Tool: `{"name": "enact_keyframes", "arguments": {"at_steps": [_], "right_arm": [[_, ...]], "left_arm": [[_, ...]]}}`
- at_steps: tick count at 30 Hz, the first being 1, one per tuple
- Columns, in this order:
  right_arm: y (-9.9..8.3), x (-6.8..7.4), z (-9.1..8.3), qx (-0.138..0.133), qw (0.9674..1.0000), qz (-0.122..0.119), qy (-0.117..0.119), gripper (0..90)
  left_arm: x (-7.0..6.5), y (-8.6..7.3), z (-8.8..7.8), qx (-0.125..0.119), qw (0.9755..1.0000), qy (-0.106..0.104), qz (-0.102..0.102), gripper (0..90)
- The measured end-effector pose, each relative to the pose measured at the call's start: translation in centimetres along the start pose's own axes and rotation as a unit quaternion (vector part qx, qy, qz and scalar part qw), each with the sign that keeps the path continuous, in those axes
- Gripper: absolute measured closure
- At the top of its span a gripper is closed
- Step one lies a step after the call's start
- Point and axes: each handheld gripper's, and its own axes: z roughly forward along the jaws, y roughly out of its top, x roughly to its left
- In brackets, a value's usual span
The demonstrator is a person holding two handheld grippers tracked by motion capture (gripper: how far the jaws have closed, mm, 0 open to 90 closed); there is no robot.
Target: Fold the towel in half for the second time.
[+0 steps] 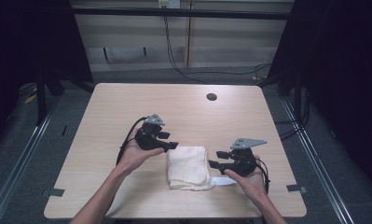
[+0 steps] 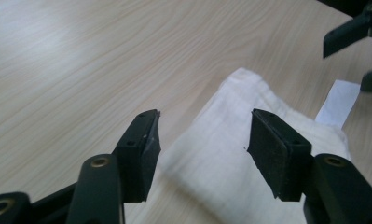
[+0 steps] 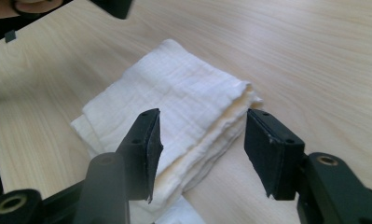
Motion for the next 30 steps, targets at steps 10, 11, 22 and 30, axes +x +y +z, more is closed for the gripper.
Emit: {"name": "enact_keyframes", "arguments": {"at_steps": [10, 11, 22, 30], "right_arm": [[-0.8, -1.3, -2.0, -0.013, 0.9997, 0.015, -0.013, 43.9], [-0.9, -1.3, -2.3, -0.013, 0.9996, 0.013, -0.019, 43.9], [-2.9, -2.9, -5.0, -0.020, 0.9975, 0.029, -0.061, 42.0], [-4.7, -3.8, -5.6, -0.023, 0.9962, 0.043, -0.073, 38.9]], "left_arm": [[1.0, -4.2, -6.0, -0.029, 0.9979, 0.042, -0.040, 37.7], [0.9, -4.6, -6.4, -0.033, 0.9976, 0.045, -0.042, 37.2], [0.0, -10.0, -8.7, -0.005, 0.9959, 0.061, -0.066, 31.9], [0.4, -13.9, -9.7, -0.022, 0.9907, 0.062, -0.120, 30.9]]}}
